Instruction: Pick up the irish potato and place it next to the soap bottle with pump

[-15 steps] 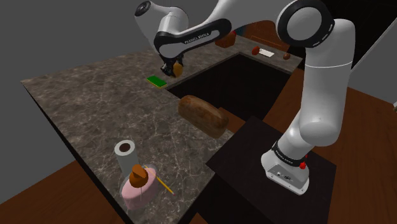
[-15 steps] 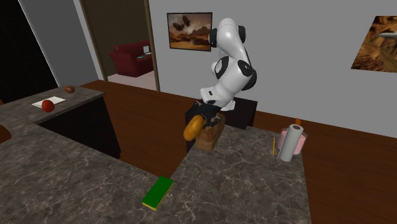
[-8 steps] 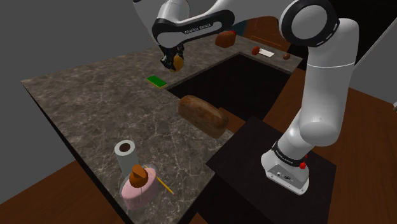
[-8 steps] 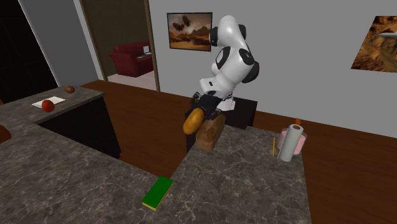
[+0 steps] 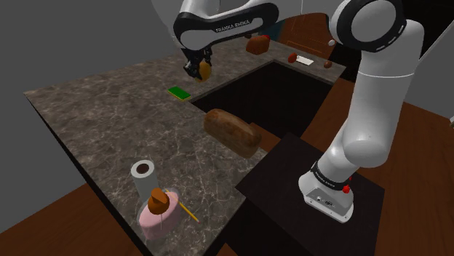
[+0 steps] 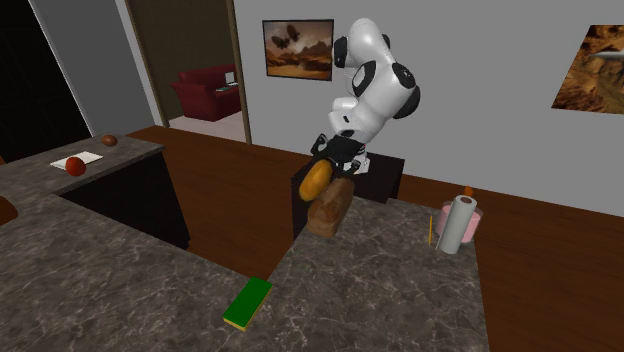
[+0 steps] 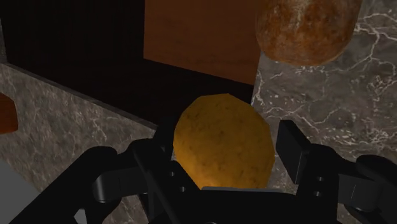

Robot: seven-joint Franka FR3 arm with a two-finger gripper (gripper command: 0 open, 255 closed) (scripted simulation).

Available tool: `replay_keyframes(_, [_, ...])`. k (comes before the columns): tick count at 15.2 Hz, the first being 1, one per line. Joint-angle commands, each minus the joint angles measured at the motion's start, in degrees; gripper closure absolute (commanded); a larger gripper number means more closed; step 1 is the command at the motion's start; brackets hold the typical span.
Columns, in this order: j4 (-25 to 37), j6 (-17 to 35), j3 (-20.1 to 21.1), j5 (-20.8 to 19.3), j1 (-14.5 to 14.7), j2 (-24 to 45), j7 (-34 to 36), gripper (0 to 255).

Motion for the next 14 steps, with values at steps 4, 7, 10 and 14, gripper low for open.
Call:
replay_keyframes(4, [-7.9,-0.51,2.43,2.31,2.38,-5.85,5.22,255])
replay_keyframes(7, [-11.4,-1.21,3.98,3.89,3.98,-8.63,8.17,255])
replay_keyframes(10, [-14.21,-2.13,5.61,5.59,5.71,-10.98,11.12,255])
replay_keyframes(14, [-16.96,-3.64,7.93,7.99,8.17,-13.41,15.15,255])
